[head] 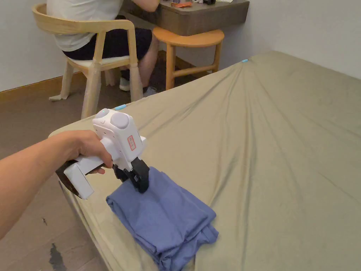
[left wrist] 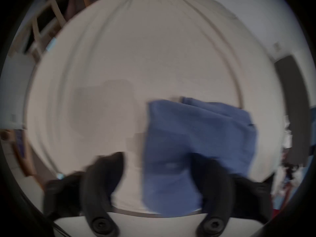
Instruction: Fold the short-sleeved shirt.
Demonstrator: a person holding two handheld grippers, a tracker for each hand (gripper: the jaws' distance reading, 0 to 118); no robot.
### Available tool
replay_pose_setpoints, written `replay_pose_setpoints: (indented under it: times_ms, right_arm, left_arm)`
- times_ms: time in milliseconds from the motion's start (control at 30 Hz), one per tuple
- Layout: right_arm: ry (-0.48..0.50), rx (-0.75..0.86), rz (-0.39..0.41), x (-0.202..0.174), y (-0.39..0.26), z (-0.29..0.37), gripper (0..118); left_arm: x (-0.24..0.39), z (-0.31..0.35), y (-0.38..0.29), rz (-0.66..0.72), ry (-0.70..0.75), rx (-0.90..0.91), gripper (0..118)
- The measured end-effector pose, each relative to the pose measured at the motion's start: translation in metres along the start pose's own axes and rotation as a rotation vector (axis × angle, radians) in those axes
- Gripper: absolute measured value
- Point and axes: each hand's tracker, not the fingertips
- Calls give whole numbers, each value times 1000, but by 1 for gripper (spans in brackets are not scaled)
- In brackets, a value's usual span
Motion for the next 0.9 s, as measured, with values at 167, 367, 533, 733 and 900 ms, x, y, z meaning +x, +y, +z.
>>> replay_pose_setpoints:
  times_ms: [167, 367, 533, 733, 900]
  right_arm:
    - [8, 57, 4, 5, 2, 15, 0]
    - [-50, 253, 1, 18, 16, 57, 0]
    - [-204, 497, 21, 41, 28, 111, 0]
    - [-404, 685, -18, 78, 22, 169, 0]
    - [-589, 780, 19, 87, 7, 196, 0]
  left_arm:
    - [7, 60, 7, -44, 304, 135, 107]
    - [121, 189, -48, -219, 351, 818, 77]
    - [250, 210, -150, -287, 176, 1228, 20]
    - [382, 173, -227, -359, 11, 1372, 0]
    - [446, 150, -247, -341, -51, 1407, 0]
